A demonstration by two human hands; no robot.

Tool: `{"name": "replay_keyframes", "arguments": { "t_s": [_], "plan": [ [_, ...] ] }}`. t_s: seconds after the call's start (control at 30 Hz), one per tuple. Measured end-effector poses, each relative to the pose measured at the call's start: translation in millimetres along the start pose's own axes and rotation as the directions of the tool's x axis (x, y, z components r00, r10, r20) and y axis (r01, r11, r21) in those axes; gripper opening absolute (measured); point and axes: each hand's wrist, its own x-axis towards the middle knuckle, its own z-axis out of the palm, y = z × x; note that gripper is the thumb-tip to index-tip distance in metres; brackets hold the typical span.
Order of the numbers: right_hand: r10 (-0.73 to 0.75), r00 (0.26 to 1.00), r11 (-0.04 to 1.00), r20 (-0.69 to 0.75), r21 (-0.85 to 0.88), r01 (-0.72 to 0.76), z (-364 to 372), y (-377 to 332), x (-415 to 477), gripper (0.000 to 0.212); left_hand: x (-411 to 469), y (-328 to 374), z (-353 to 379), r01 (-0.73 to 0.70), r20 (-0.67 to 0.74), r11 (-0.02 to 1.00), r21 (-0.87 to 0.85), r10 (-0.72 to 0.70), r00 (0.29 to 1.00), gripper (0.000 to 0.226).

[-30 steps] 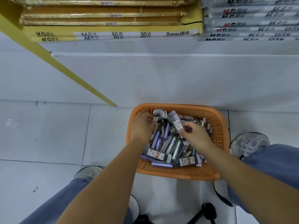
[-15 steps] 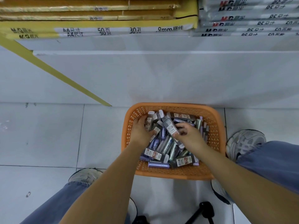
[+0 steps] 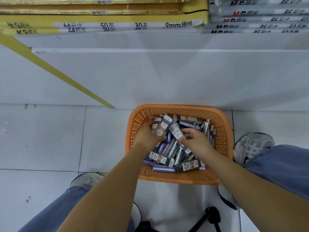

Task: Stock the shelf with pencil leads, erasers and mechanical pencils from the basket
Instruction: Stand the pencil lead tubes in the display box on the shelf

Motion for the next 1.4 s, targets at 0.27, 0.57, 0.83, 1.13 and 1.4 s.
{"name": "replay_keyframes", "arguments": {
  "t_s": [0.27,0.57,0.83,1.13,1.4],
  "plan": [
    [0.032,0.999,0.998,0.01,0.059,-0.032,5,-1,-1,0.028,-10,-12,3,0.059,-0.001,0.997,-0.05,-0.059,0.998,0.041],
    [0.046,0.999,0.996,-0.016,0.073,-0.045,8,0,-4,0.028,-21,-3,26,0.067,-0.106,0.985,-0.159,-0.084,0.991,0.042],
    [-0.003,0.999,0.996,0.04,0.087,0.0,-1,-13,-22,0.029,-37,-4,7,0.144,0.104,0.835,-0.531,-0.104,0.989,0.034],
    [-0.32,0.921,0.943,0.222,-0.018,0.332,-43,-97,-90,0.03,-102,48,-74,0.005,0.177,0.642,-0.767,0.204,0.963,0.032],
    [-0.586,0.784,0.766,0.206,-0.176,0.618,-89,-198,-190,0.025,-194,114,-158,-0.357,-0.011,0.704,-0.614,0.444,0.896,0.028]
  ]
}}
